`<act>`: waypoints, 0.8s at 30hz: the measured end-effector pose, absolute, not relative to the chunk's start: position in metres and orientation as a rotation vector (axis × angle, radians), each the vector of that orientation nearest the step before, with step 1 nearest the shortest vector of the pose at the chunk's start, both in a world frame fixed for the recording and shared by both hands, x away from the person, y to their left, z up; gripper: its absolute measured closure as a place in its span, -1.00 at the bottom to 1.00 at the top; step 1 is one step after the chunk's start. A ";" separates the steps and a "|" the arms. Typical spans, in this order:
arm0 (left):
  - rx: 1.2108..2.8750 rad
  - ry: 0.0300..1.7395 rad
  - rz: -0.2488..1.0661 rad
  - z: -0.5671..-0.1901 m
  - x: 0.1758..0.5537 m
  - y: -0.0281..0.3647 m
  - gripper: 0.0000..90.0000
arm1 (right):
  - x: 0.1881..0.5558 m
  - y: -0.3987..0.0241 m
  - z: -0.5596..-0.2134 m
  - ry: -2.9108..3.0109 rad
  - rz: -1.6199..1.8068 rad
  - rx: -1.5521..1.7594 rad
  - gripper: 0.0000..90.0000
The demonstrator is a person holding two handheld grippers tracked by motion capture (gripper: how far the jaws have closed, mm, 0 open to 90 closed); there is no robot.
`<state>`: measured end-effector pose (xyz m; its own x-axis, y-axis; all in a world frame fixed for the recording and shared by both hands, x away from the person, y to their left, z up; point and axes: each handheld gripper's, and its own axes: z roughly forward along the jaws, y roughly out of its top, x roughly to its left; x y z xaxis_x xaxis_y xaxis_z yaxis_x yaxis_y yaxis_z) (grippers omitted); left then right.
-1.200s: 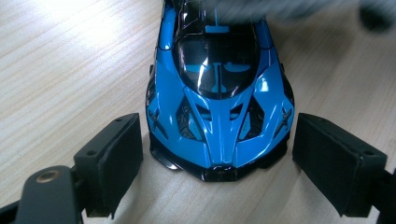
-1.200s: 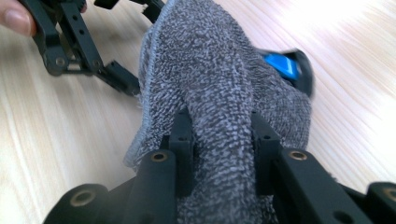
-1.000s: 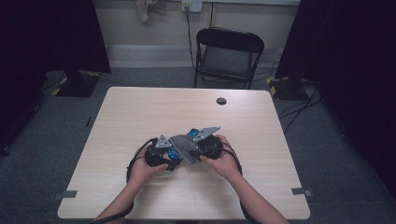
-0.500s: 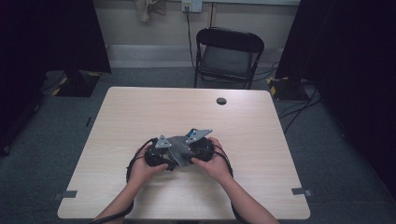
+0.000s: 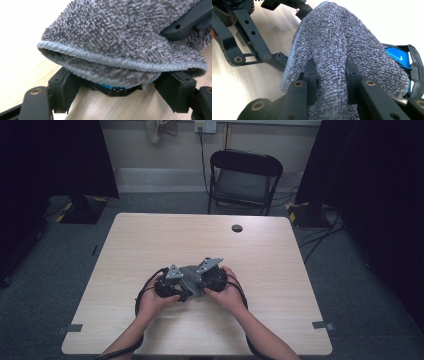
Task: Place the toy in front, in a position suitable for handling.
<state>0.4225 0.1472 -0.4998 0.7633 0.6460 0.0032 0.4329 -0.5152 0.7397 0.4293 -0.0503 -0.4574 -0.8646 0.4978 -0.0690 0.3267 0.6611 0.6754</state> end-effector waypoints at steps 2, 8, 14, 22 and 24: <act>2.195 0.802 0.359 -0.500 0.423 0.147 -0.49 | 0.432 -0.053 -0.456 2.637 0.985 0.664 0.57; 2.185 0.805 0.349 -0.500 0.422 0.148 -0.48 | 0.438 -0.060 -0.455 2.623 0.954 0.693 0.57; 2.144 0.829 0.367 -0.500 0.422 0.156 0.06 | 0.449 -0.077 -0.457 2.593 0.947 0.789 0.56; 2.142 0.838 0.322 -0.500 0.423 0.153 -0.31 | 0.448 -0.080 -0.458 2.634 1.011 0.776 0.56; 2.155 0.839 0.331 -0.499 0.424 0.152 -0.44 | 0.448 -0.081 -0.457 2.637 1.029 0.782 0.56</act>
